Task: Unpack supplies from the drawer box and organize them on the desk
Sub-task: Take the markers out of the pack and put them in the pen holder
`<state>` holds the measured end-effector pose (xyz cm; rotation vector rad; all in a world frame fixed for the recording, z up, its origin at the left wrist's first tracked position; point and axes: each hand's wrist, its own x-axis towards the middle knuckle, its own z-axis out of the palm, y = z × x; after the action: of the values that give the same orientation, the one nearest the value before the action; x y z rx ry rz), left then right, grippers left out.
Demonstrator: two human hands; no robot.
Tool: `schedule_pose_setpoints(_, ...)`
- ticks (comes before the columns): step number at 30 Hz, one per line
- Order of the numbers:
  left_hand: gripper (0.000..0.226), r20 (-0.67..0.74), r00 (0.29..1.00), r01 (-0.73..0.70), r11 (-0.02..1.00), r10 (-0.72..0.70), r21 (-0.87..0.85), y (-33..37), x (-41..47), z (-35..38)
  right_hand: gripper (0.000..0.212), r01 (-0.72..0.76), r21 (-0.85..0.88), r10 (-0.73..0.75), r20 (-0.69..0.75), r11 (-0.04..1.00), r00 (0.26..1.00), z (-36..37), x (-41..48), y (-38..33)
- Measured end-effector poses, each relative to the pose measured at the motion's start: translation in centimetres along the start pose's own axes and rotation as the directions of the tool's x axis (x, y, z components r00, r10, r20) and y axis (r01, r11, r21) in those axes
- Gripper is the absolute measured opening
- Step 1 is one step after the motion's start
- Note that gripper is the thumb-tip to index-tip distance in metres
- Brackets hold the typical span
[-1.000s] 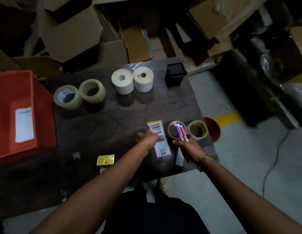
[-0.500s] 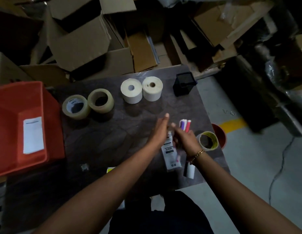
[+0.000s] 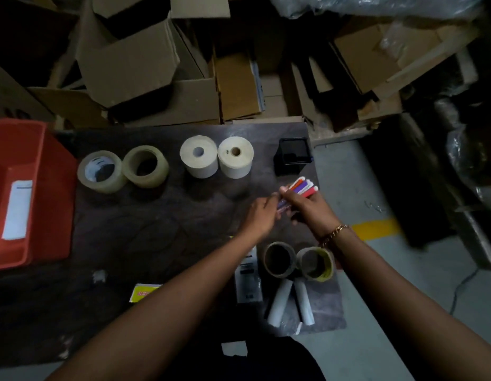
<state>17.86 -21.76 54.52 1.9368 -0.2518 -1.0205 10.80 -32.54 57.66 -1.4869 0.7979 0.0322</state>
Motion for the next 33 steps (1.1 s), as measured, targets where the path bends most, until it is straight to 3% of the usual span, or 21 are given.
schedule_pose_setpoints(2,0.046,0.015,1.0,-0.024,0.998,0.025,-0.062,2.1,2.3,0.5,0.018,0.052,0.004,-0.052,-0.064,0.999,0.997,-2.2,2.3,-1.5)
schedule_pose_setpoints(6,0.03,-0.171,0.985,-0.062,0.986,0.035,-0.156,4.2,6.6,0.1,0.019,0.129,-0.025,-0.131,-0.264,0.991,0.956,-6.5,8.0,-5.1)
schedule_pose_setpoints(9,0.028,-0.224,0.975,-0.06,0.979,0.015,-0.196,4.5,7.4,-1.0,0.024,0.118,-0.085,-0.139,-0.321,0.989,0.937,-7.5,12.0,-5.7)
schedule_pose_setpoints(12,0.037,-0.239,0.971,-0.047,0.972,-0.01,-0.232,3.4,7.1,-1.5,0.021,0.063,-0.227,-0.131,-0.301,0.972,0.944,-6.4,14.3,-4.8)
schedule_pose_setpoints(17,0.031,-0.278,0.958,-0.012,0.963,-0.066,-0.269,1.2,5.9,-2.1,0.026,-0.039,-0.481,-0.078,-0.221,0.876,0.972,-4.7,15.5,-4.7)
schedule_pose_setpoints(21,0.014,-0.285,0.955,-0.003,0.96,-0.08,-0.28,-0.3,4.7,-3.8,0.024,-0.047,-0.4,-0.01,-0.14,0.915,0.99,-5.5,15.3,-6.6)
schedule_pose_setpoints(25,0.009,-0.307,0.948,0.002,0.97,-0.079,-0.243,-2.9,2.8,-6.7,0.043,0.062,-0.628,-0.305,-0.288,0.776,0.908,-5.8,12.3,-7.5)
schedule_pose_setpoints(27,0.007,-0.335,0.938,0.007,0.973,-0.086,-0.23,-4.9,1.3,-8.5,0.033,0.168,-0.535,-0.34,-0.242,0.828,0.909,-4.0,10.1,-6.6)
schedule_pose_setpoints(29,0.015,-0.362,0.925,0.026,0.969,-0.117,-0.246,-7.3,-0.5,-10.6,0.018,0.2,-0.377,-0.263,-0.125,0.904,0.956,-0.5,7.5,-4.9)
schedule_pose_setpoints(33,0.023,-0.42,0.889,0.081,0.967,-0.18,-0.243,-13.8,-4.5,-15.3,0.012,0.019,-0.205,0.023,0.199,0.979,0.98,9.8,1.9,0.3)
